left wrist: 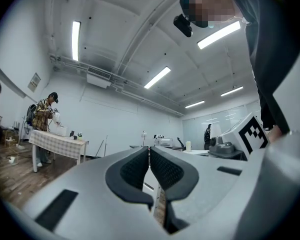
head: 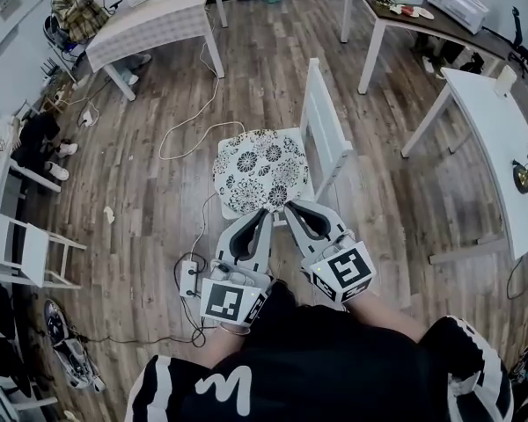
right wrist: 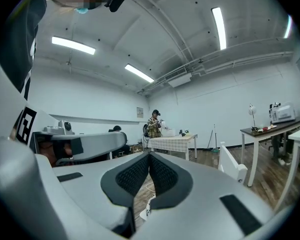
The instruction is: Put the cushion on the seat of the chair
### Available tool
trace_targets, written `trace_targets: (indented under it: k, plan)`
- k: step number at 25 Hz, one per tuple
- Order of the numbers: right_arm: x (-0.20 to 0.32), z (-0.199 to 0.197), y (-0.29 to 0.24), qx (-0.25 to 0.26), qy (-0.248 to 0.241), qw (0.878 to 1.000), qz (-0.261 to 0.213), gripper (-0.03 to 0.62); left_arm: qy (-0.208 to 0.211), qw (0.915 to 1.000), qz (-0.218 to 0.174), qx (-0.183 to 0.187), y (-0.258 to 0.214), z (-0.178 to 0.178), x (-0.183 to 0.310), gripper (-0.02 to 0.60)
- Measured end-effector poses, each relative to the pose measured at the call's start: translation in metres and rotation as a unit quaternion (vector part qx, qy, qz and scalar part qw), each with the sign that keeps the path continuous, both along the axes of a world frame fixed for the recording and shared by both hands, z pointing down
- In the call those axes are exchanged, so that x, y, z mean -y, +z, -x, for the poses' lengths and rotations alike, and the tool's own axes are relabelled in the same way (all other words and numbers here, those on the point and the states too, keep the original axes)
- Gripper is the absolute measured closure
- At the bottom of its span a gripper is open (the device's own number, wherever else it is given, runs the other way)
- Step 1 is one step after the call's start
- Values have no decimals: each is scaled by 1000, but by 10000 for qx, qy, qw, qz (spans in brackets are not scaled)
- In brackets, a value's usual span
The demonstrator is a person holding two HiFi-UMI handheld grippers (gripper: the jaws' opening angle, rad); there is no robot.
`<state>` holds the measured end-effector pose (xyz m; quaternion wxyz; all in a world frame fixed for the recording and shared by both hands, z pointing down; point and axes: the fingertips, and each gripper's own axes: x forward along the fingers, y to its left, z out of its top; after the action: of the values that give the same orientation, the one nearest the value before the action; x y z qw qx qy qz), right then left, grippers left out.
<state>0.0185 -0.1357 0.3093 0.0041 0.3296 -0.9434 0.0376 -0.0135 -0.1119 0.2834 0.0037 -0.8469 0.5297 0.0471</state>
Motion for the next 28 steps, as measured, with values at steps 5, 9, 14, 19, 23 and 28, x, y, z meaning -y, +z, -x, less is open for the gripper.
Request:
trace_targets:
  k: [5, 9, 14, 19, 23, 28]
  plan:
    - [-38, -28, -1, 41, -131, 9999, -32, 574, -103, 9999, 55, -10, 9, -31, -39, 568]
    - [-57, -42, 3, 171, -164, 9997, 116, 574, -170, 9997, 152, 68, 12, -45, -65, 568]
    - [-73, -47, -4, 224, -220, 9995, 105, 574, -269, 9995, 120, 123, 4, -48, -81, 568]
    - [-84, -50, -5, 238, -237, 9994, 24, 574, -239, 9995, 89, 163, 6, -54, -92, 568]
    - [-97, -52, -3, 187, -224, 9996, 43, 574, -189, 9997, 86, 161, 8, -57, -104, 568]
    - [-129, -42, -2, 133, -223, 9996, 97, 574, -116, 9997, 161, 114, 11, -52, -134, 568]
